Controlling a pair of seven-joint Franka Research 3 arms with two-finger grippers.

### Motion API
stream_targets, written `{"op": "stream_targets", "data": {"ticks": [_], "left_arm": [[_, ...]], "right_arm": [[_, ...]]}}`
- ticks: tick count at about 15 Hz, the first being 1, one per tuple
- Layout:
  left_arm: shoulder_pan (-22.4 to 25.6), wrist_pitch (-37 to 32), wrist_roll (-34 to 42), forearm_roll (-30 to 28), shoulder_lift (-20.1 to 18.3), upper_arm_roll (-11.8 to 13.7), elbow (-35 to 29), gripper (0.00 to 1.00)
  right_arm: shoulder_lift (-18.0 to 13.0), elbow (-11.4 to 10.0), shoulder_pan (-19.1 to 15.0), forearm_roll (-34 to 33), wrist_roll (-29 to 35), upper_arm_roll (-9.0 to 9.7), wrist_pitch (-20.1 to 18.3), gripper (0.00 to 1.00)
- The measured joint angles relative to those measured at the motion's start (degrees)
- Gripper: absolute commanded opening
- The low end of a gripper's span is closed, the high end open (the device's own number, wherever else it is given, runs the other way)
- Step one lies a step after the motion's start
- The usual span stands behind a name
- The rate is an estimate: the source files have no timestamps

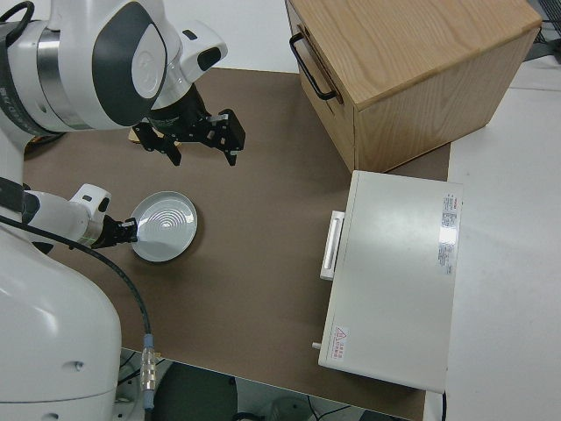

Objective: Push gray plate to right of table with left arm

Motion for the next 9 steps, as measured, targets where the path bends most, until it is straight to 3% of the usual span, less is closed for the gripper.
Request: {"op": "stream_targets", "data": {"ticks": [1, 5, 9], "left_arm": [[0.0, 0.0, 0.0, 0.0, 0.2, 0.0, 0.0, 1.0], [-0.1, -2.5, 0.9, 1.0, 0.6, 0.1, 1.5, 1.0], [0.0, -5.8, 6.8, 1.3, 0.5, 0.8, 3.7, 1.0]], "right_arm": [[0.0, 0.0, 0.0, 0.0, 0.0, 0.0, 0.0, 0.983], [0.0, 0.0, 0.0, 0.0, 0.0, 0.0, 0.0, 0.983], [0.0, 0.0, 0.0, 0.0, 0.0, 0.0, 0.0, 0.983]]}}
